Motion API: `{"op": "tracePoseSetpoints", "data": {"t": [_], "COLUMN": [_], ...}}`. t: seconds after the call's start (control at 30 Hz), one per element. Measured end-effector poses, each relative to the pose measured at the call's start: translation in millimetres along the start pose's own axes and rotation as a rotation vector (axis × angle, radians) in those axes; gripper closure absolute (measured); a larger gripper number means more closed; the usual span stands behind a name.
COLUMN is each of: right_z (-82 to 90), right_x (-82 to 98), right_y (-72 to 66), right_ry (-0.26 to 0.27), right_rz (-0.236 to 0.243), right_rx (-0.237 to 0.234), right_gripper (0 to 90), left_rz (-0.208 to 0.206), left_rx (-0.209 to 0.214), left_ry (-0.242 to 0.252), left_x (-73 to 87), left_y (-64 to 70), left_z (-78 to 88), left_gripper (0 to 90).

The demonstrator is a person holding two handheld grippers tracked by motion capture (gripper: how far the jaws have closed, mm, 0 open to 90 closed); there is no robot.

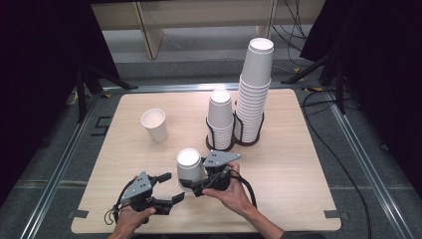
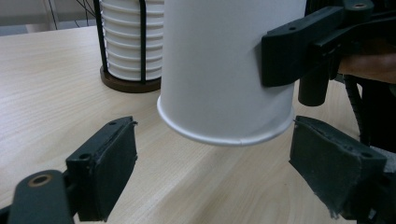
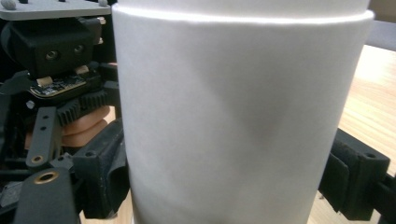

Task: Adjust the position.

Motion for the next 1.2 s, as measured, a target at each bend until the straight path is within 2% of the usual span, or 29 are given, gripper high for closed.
{"op": "tracePoseSetpoints", "data": {"t": [0.03, 0.1, 0.13, 0.17, 0.2, 0.23, 0.27, 0.3, 0.33, 0.37, 0.43, 0.47, 0.5, 0.57, 0.63, 0.67, 0.73, 0.77, 0.83, 0.87, 1.0, 1.07, 1.17, 1.2], "right_z": [-0.9, -3.0, -3.9, -6.0, -7.3, -7.5, -9.6, -9.8, -11.7, -11.6, -14.8, -14.6, -15.4, -16.6, -19.0, -18.2, -19.7, -20.4, -21.6, -22.6, -23.1, -23.1, -23.3, -23.3], "right_x": [-0.6, -0.9, -1.2, -0.8, -1.4, -1.3, -1.6, -1.6, -1.8, -1.7, -2.0, -2.3, -2.2, -2.5, -2.8, -3.0, -3.3, -3.6, -3.6, -4.1, -5.0, -5.5, -5.6, -5.6], "right_y": [-0.2, -2.5, -2.7, -5.0, -4.3, -6.3, -6.2, -7.8, -7.9, -9.9, -10.2, -9.9, -11.6, -12.7, -14.8, -15.2, -17.5, -17.8, -20.4, -20.3, -23.9, -24.0, -24.6, -24.7], "right_ry": [0.007, 0.003, -0.001, 0.009, 0.007, -0.007, 0.009, -0.005, 0.011, -0.009, 0.011, 0.004, 0.000, 0.002, 0.014, 0.002, 0.006, 0.015, 0.011, 0.023, 0.016, 0.018, 0.021, 0.021], "right_rz": [0.015, 0.010, 0.024, -0.001, 0.029, 0.012, 0.032, 0.021, 0.034, 0.019, 0.037, 0.051, 0.040, 0.051, 0.053, 0.063, 0.056, 0.062, 0.049, 0.065, 0.059, 0.068, 0.061, 0.062], "right_rx": [0.013, 0.007, 0.012, -0.001, 0.008, -0.003, 0.000, -0.007, -0.008, -0.007, -0.015, -0.006, -0.011, -0.012, -0.028, -0.018, -0.032, -0.025, -0.048, -0.040, -0.048, -0.053, -0.058, -0.059], "right_gripper": [16.2, 16.2, 16.2, 16.2, 16.3, 16.2, 16.3, 16.3, 16.3, 16.3, 16.3, 16.3, 16.3, 16.4, 16.4, 16.4, 16.4, 16.4, 16.4, 16.4, 16.4, 16.4, 16.4, 16.4], "left_rz": [0.002, 0.010, 0.011, 0.001, 0.001, -0.004, -0.001, 0.008, 0.005, 0.002, 0.003, 0.009, 0.009, 0.010, 0.009, 0.004, 0.005, 0.005, -0.001, -0.003, 0.000, 0.003, 0.002, -0.009], "left_rx": [0.001, 0.002, 0.003, 0.003, 0.003, 0.002, 0.002, 0.008, 0.016, 0.006, -0.002, -0.005, -0.006, 0.007, -0.008, 0.000, -0.003, -0.003, -0.005, -0.008, -0.010, 0.003, 0.004, -0.002], "left_ry": [0.001, 0.009, 0.010, 0.002, 0.004, 0.002, 0.003, 0.019, 0.026, 0.010, -0.005, -0.002, -0.002, 0.026, 0.003, 0.017, 0.014, 0.012, 0.010, 0.004, 0.006, 0.033, 0.034, 0.020], "left_x": [0.0, -0.2, -0.3, -0.3, -0.4, -0.4, -0.4, -0.3, -0.1, -0.1, -0.1, -0.2, -0.2, -0.2, -0.5, -0.4, -0.4, -0.4, -0.4, -0.5, -0.6, -0.6, -1.0, -1.3], "left_y": [0.2, 1.2, 1.4, 1.1, 1.3, 1.3, 1.6, 2.2, 2.3, 2.5, 3.0, 3.8, 4.0, 3.6, 3.2, 2.6, 2.7, 2.9, 2.9, 3.3, 4.2, 4.2, 4.7, 4.8], "left_z": [-0.1, -0.9, -1.1, -0.7, -1.1, -1.5, -2.1, -3.9, -5.0, -4.5, -4.1, -4.8, -5.0, -7.2, -5.3, -6.5, -6.5, -6.7, -7.0, -6.8, -7.3, -9.1, -8.8, -7.4], "left_gripper": [14.3, 14.3, 14.3, 14.3, 14.3, 14.3, 14.3, 14.3, 14.3, 14.0, 12.3, 11.5, 10.0, 8.5, 6.7, 6.1, 4.8, 4.3, 3.2, 2.7, 1.9, 1.7, 1.7, 1.9]}}
Point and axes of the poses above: each handheld gripper's, and its own axes: z roughly backward along the jaws, x roughly out of its underside, y roughly to its right, the point moved 2 cm from there along -z, roughly forward along the jaws, and after that the axes turned 1 degree about -y, right-handed, at the moved point
